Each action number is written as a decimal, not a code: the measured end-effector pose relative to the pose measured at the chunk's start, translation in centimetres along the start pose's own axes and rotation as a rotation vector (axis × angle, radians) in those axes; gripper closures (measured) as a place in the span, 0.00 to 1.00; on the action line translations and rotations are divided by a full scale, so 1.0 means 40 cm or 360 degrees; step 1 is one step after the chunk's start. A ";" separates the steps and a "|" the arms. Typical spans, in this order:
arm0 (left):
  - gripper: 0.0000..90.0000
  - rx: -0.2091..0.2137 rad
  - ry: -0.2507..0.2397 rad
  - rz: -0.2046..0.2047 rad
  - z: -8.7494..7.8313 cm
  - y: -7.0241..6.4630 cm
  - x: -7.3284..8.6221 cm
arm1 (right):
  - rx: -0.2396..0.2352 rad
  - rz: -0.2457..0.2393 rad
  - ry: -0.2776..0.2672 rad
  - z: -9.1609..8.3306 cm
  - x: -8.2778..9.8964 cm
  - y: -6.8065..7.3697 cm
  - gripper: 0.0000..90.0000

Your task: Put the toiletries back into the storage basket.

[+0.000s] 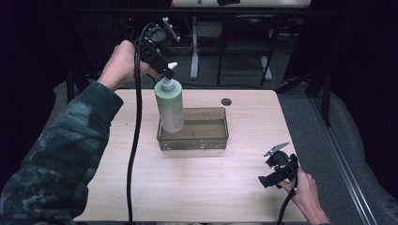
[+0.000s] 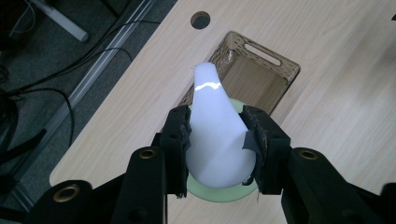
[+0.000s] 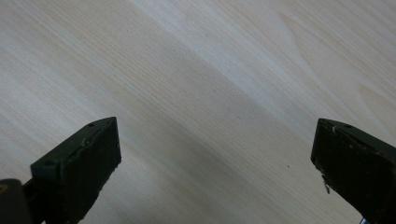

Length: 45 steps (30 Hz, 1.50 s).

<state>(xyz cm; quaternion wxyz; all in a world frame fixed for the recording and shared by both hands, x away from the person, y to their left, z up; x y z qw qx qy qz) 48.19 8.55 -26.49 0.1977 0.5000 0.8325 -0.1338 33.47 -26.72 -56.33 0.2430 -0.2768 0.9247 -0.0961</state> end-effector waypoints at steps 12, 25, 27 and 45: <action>0.70 -0.0018 -0.0045 -0.0030 0.010 0.018 -0.012 | 0.0001 0.0008 0.0001 0.000 0.002 -0.001 0.01; 0.70 -0.0021 -0.0091 -0.0061 0.024 0.036 -0.013 | -0.0009 0.0011 0.0001 0.000 0.003 0.000 0.01; 0.70 -0.0024 -0.0091 -0.0065 0.027 0.038 -0.014 | -0.0010 0.0011 0.0000 0.000 0.002 0.001 0.01; 0.70 -0.0031 -0.0110 -0.0094 0.058 0.059 -0.006 | -0.0002 0.0001 0.0001 0.001 0.004 -0.003 0.02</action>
Point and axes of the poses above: each handheld gripper's, and its own axes: z roughly forward along the jaws, x roughly out of its underside, y roughly to its left, the point moved 5 cm from there along z, roughly forward along the jaws, and after that the axes turned 13 degrees about x, right-handed, at the moved point
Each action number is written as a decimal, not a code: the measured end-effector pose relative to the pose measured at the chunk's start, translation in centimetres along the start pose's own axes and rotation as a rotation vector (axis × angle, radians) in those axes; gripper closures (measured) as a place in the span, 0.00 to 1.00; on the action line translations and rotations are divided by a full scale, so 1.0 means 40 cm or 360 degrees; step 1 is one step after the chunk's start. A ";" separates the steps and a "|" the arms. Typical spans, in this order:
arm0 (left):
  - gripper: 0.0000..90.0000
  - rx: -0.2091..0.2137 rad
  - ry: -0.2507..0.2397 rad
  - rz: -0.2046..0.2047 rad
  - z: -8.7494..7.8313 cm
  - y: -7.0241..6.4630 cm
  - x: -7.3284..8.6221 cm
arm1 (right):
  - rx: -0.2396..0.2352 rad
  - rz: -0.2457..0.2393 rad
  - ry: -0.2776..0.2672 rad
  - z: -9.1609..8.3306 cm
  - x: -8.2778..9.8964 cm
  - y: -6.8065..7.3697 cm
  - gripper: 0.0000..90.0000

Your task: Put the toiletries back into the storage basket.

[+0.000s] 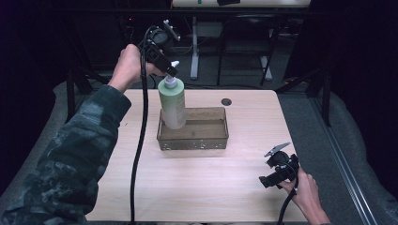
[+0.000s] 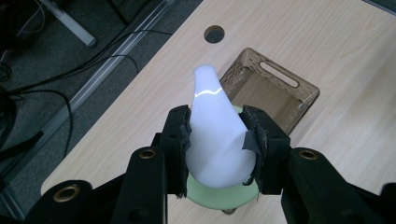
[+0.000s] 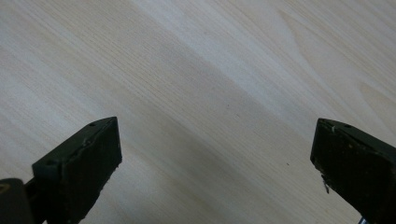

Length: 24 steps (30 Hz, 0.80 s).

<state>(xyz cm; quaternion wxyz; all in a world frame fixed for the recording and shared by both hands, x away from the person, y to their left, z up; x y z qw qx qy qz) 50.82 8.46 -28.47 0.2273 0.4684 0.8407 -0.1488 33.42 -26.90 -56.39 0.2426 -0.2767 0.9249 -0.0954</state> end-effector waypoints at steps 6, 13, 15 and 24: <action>0.70 0.0000 -0.0005 0.0000 0.010 0.003 0.006 | 0.0002 -0.0002 0.0002 -0.001 0.000 0.001 0.02; 0.70 0.0015 -0.0015 -0.0007 0.020 0.007 0.013 | 0.0004 -0.0003 0.0001 -0.001 0.000 0.000 0.02; 0.70 0.0017 -0.0012 -0.0007 0.023 0.007 0.015 | 0.0002 -0.0002 0.0000 -0.001 0.000 0.001 0.02; 0.70 0.0031 -0.0017 -0.0018 0.036 0.013 0.031 | 0.0003 -0.0002 0.0001 -0.002 0.000 0.001 0.02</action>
Point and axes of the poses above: each handheld gripper's, and its own axes: z roughly forward along the jaws, x roughly out of its underside, y roughly to its left, the point moved 5 cm from there along z, roughly forward along the jaws, and after that the axes turned 13 degrees about x, right-handed, at the moved point
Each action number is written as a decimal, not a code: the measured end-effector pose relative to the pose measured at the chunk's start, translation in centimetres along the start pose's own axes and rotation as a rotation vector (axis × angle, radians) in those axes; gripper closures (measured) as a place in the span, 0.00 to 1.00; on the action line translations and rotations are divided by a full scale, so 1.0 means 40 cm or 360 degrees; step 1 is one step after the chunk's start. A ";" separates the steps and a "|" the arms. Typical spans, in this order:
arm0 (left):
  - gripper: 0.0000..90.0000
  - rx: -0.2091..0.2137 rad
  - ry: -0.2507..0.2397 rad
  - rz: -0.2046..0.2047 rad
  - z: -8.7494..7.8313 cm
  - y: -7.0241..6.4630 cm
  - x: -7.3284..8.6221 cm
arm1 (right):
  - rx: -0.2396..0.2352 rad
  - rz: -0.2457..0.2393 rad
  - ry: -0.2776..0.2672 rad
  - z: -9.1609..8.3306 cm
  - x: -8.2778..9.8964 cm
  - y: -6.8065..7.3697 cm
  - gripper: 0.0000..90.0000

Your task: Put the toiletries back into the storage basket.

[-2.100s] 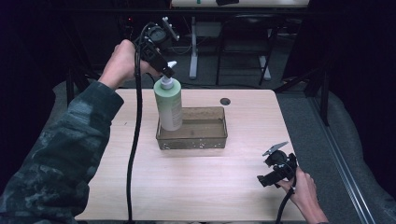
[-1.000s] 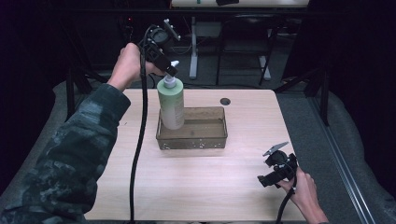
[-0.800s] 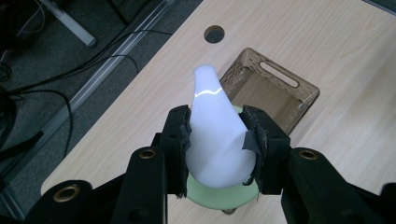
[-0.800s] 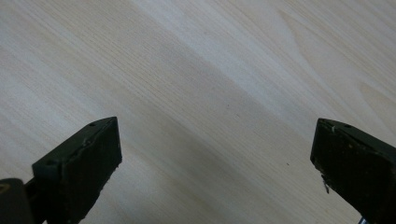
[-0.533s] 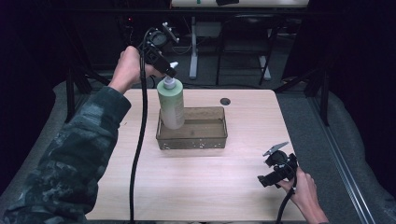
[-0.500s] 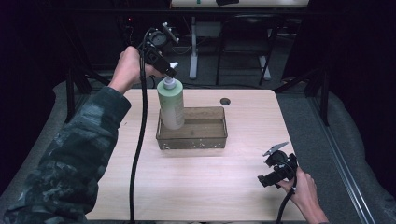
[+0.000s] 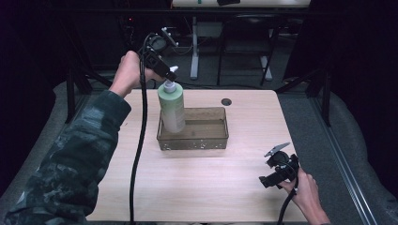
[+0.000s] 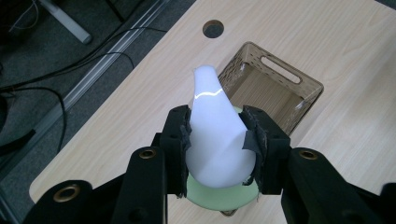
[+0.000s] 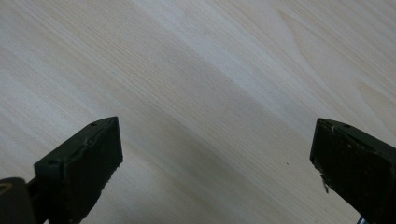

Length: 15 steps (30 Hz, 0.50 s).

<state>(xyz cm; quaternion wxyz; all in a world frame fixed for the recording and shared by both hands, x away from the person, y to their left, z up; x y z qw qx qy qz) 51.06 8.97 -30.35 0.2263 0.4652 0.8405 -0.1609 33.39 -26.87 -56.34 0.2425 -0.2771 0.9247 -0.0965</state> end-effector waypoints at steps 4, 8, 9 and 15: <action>0.70 0.0009 0.0007 0.0000 0.008 0.002 0.007 | 0.0001 0.0000 0.0000 0.000 0.000 0.000 0.02; 0.70 0.0014 0.0005 -0.0001 0.015 0.002 0.012 | -0.0004 0.0010 0.0000 -0.001 -0.001 0.002 0.02; 0.70 0.0016 0.0006 0.0000 0.016 0.002 0.013 | -0.0005 0.0009 -0.0002 -0.001 -0.001 0.003 0.02; 0.70 0.0025 -0.0001 0.0001 0.025 0.003 0.022 | 0.0004 -0.0004 -0.0005 -0.001 -0.002 0.002 0.02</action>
Point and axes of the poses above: each handheld gripper's, and its own axes: z roughly forward along the jaws, x roughly out of its underside, y roughly to its left, the point moved 5 cm from there along z, roughly forward along the jaws, and after that the axes turned 13 degrees about x, right-handed, at the moved point
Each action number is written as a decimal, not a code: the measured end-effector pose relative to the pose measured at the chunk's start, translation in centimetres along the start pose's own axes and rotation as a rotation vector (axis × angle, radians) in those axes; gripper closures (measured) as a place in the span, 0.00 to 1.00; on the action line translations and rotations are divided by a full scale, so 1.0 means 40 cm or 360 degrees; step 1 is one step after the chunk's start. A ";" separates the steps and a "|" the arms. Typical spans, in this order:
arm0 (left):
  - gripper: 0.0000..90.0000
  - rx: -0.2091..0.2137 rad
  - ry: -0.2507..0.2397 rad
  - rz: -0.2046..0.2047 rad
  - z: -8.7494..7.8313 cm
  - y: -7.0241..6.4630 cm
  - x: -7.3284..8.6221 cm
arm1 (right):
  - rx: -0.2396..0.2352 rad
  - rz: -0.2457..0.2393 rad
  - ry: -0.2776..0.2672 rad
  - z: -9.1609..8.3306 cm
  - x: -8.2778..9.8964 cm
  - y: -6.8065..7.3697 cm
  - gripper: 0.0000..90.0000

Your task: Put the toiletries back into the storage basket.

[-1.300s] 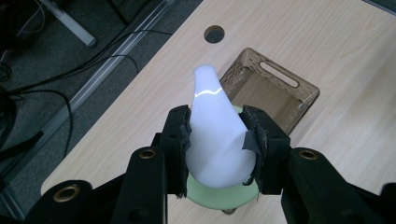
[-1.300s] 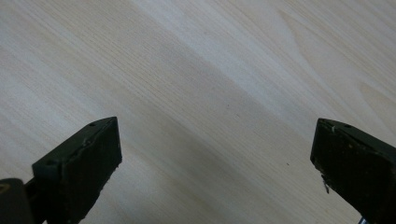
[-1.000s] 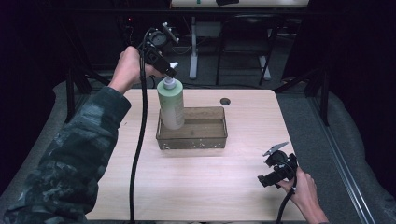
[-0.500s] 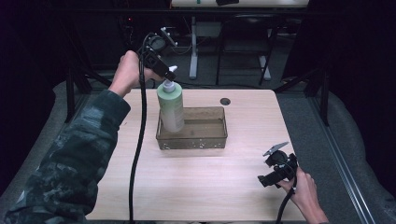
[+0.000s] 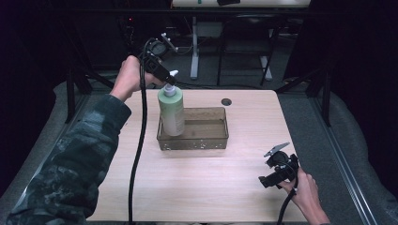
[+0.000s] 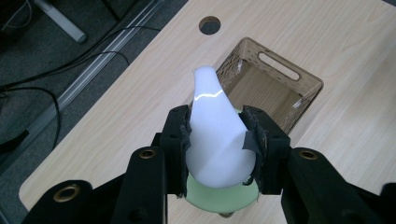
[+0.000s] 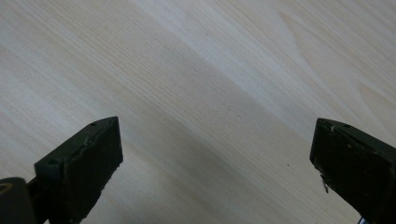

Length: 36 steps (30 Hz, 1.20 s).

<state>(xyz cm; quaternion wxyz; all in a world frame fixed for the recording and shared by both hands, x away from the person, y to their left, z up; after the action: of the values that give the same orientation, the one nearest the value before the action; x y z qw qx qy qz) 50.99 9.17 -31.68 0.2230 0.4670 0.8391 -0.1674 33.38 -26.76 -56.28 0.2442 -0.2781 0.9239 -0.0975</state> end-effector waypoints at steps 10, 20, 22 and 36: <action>0.70 0.0019 0.0014 -0.0018 0.026 0.012 0.024 | -0.0007 0.0014 0.0003 -0.002 0.000 0.001 0.02; 0.70 0.0026 0.0026 -0.0022 0.038 0.017 0.041 | -0.0006 0.0013 0.0003 -0.002 0.000 0.001 0.02; 0.70 0.0028 0.0029 -0.0023 0.041 0.017 0.044 | 0.0002 -0.0002 0.0003 -0.001 0.000 -0.001 0.02; 0.70 0.0041 0.0036 -0.0030 0.053 0.022 0.073 | 0.0003 -0.0001 0.0003 -0.001 0.000 0.000 0.02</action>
<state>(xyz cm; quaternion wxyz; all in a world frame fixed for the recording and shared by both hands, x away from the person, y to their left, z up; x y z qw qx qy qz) 50.84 10.67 -35.09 0.2058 0.4637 0.8438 -0.1750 33.38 -26.78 -56.25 0.2435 -0.2782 0.9239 -0.0988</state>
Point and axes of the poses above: each handheld gripper's, and its own axes: z roughly forward along the jaws, x roughly out of its underside, y roughly to its left, the point moved 5 cm from there along z, roughly forward along the jaws, and after that the axes turned 13 degrees about x, right-handed, at the moved point
